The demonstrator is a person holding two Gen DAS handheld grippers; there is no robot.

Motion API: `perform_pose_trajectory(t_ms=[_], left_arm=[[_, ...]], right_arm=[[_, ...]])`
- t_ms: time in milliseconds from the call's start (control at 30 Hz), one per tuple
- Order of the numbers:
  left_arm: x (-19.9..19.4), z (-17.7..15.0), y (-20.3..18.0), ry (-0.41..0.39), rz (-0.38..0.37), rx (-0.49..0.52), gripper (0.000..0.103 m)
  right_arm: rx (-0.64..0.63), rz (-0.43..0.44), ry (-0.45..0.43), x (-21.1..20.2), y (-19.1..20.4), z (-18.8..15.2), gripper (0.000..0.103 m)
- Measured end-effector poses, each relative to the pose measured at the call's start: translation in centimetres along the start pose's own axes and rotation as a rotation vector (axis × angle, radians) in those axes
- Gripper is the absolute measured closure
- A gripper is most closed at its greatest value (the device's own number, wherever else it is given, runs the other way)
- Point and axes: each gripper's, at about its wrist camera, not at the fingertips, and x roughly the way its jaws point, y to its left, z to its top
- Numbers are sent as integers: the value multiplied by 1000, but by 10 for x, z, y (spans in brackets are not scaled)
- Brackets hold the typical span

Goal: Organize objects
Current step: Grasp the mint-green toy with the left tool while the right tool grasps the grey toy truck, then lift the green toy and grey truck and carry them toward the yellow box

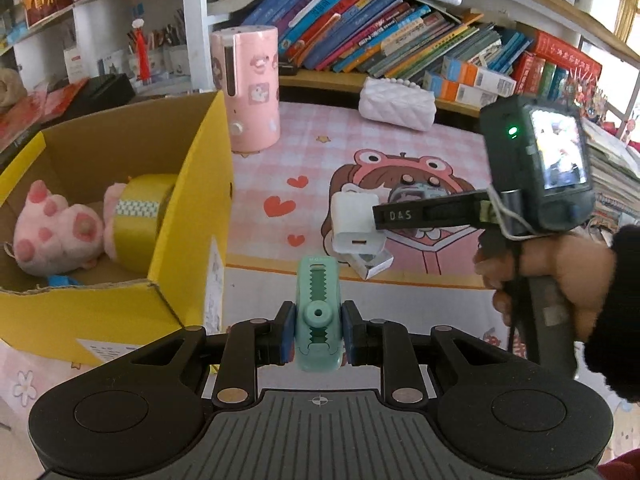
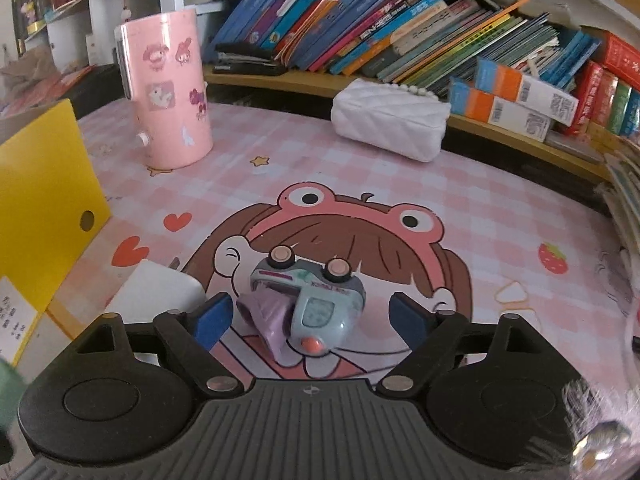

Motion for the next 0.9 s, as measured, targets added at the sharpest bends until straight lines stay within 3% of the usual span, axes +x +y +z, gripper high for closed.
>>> perform_pose_trajectory(t_ms=[67,133,500,900], left_arm=[[-2,0,0,-10,-3,-3,80],[-2,0,1,-14,-6,-3,80],[-4,0,-1,-34,-35,-6,80],[-23,-6,7,-92,-119,-36,80]], right_arm=[[18,5,11,5,-3,1,26],[40,26,10,7,-6,2,39],[95,-15,-4,-21,-19,-2,39],[161,-53,-26,-110,-16,-28,39]])
